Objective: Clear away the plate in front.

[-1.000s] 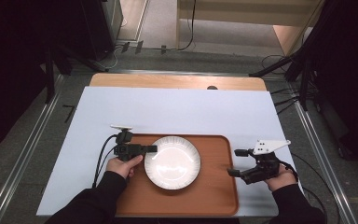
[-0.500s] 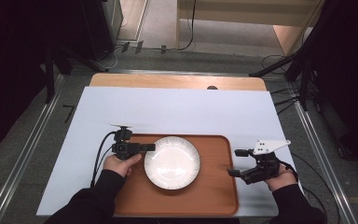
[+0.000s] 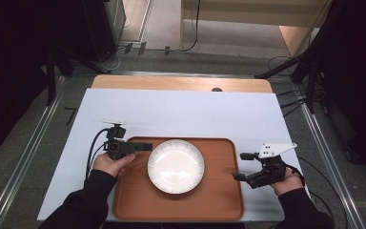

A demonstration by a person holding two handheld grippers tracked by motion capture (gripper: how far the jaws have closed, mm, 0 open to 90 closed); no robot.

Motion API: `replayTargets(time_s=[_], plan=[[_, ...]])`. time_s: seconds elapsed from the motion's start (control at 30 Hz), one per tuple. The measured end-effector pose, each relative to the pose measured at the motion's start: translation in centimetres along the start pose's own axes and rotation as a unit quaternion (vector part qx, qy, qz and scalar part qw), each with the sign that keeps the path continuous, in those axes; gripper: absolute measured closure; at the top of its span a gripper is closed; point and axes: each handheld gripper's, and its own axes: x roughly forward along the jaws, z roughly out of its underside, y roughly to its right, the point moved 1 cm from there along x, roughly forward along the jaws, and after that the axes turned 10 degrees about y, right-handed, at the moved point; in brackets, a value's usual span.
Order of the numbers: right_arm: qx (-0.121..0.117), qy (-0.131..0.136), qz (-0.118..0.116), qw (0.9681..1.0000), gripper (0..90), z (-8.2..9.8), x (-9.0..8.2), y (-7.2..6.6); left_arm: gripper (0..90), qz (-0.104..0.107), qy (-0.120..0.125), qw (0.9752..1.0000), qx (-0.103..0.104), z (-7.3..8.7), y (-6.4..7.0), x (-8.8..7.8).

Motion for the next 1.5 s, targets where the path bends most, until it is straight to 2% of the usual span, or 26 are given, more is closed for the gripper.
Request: replayTargets(time_s=[0.1, 0.2, 0.3, 0.37, 0.4, 0.43, 0.47, 0.57, 0.67, 0.73, 0.83, 1.03, 1.13, 1.17, 1.33, 1.5], plan=[[0.000, 0.000, 0.000, 1.0000, 17.2, 0.0, 0.0, 0.0, 44.1, 0.004, -0.002, 0.9999, 0.012, 0.1, 0.3, -0.4], [0.000, -0.001, 0.001, 1.0000, 17.2, 0.0, 0.0, 0.0, 40.0, -0.003, -0.019, 0.9990, 0.040, 0.3, 0.8, -0.6], [0.000, -0.001, 0.001, 1.0000, 17.2, 0.0, 0.0, 0.0, 38.0, -0.018, -0.030, 0.9966, 0.074, 0.6, 1.1, -0.9], [0.001, -0.002, 0.001, 1.0000, 17.2, 0.0, 0.0, 0.1, 38.1, -0.031, -0.031, 0.9954, 0.086, 0.7, 1.3, -1.2], [0.001, -0.002, 0.001, 1.0000, 17.2, 0.0, 0.0, 0.1, 37.9, -0.031, -0.031, 0.9954, 0.086, 0.7, 1.3, -1.2], [0.002, -0.002, 0.001, 1.0000, 17.2, 0.0, 0.0, 0.1, 37.8, -0.028, -0.034, 0.9944, 0.096, 0.8, 1.6, -1.5], [0.001, -0.002, 0.001, 1.0000, 17.2, 0.0, 0.0, 0.1, 37.6, -0.028, -0.034, 0.9944, 0.096, 0.8, 1.6, -1.5], [0.001, -0.002, 0.001, 1.0000, 17.2, 0.0, 0.0, 0.0, 35.8, -0.025, -0.039, 0.9926, 0.113, 1.0, 1.8, -1.9], [0.000, -0.003, 0.001, 1.0000, 17.2, 0.1, 0.0, 0.1, 34.7, -0.035, -0.043, 0.9896, 0.133, 1.2, 1.7, -2.4], [0.001, -0.001, 0.002, 1.0000, 17.2, 0.0, 0.0, 0.1, 34.5, -0.039, -0.040, 0.9887, 0.139, 1.3, 1.7, -2.7], [0.003, -0.002, 0.001, 1.0000, 17.2, 0.0, 0.1, 0.0, 34.0, -0.035, -0.039, 0.9879, 0.146, 1.3, 1.7, -3.1], [-0.001, 0.001, 0.003, 1.0000, 17.2, 0.0, -0.1, 0.1, 33.4, -0.039, -0.036, 0.9842, 0.169, 1.5, 1.6, -4.0], [-0.001, 0.000, 0.003, 1.0000, 17.2, 0.0, -0.1, 0.1, 33.4, -0.036, -0.032, 0.9823, 0.181, 1.6, 1.6, -4.5], [-0.001, 0.000, 0.003, 1.0000, 17.2, 0.0, -0.1, 0.1, 33.4, -0.038, -0.031, 0.9809, 0.188, 1.7, 1.5, -4.7], [0.004, 0.001, 0.005, 1.0000, 17.2, 0.1, -0.2, 0.1, 31.2, -0.044, -0.036, 0.9771, 0.205, 2.0, 1.1, -5.3], [0.003, 0.001, 0.007, 1.0000, 17.1, 0.1, -0.3, 0.1, 30.2, -0.043, -0.024, 0.9758, 0.213, 2.3, 0.7, -6.1]])
